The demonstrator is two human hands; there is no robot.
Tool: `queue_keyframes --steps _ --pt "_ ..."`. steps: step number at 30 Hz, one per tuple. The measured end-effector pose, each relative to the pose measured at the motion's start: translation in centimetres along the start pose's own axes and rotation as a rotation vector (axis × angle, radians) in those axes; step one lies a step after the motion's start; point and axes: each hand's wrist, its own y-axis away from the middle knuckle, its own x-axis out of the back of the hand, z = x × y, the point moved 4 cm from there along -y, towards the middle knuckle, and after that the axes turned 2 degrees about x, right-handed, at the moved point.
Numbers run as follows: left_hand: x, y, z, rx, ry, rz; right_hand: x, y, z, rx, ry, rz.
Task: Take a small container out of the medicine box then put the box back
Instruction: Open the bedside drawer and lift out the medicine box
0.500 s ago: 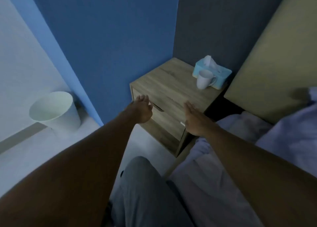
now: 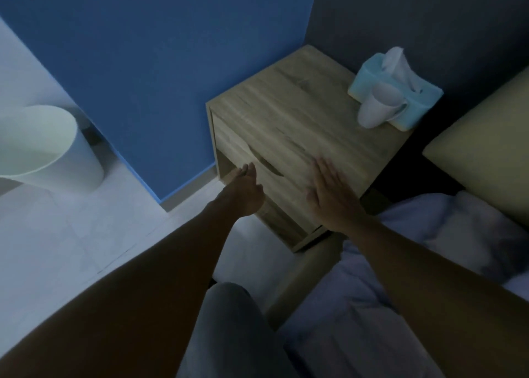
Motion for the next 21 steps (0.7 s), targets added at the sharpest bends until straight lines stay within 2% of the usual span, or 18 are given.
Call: queue_keyframes --steps 5,8,14,17,21 --pt "-2.9 -3.0 -1.5 0.064 0.250 0.019 -2.4 -0.9 0.3 0.024 0.079 0.112" --pt "-3.9 -5.3 -1.5 0.084 0.349 0.093 -2.9 -1.2 0.7 0.032 0.120 0.160" --pt "-5.5 -8.1 0.0 0.086 0.524 0.246 -3.4 -1.5 1.1 0.050 0.132 0.191" --pt "-5.5 -9.2 0.0 0.124 0.689 0.273 -3.5 -1.6 1.1 0.055 0.126 0.209" --pt "-6.4 -10.1 -0.9 0.119 0.758 0.275 -3.7 -1.6 1.3 0.066 0.130 0.216"
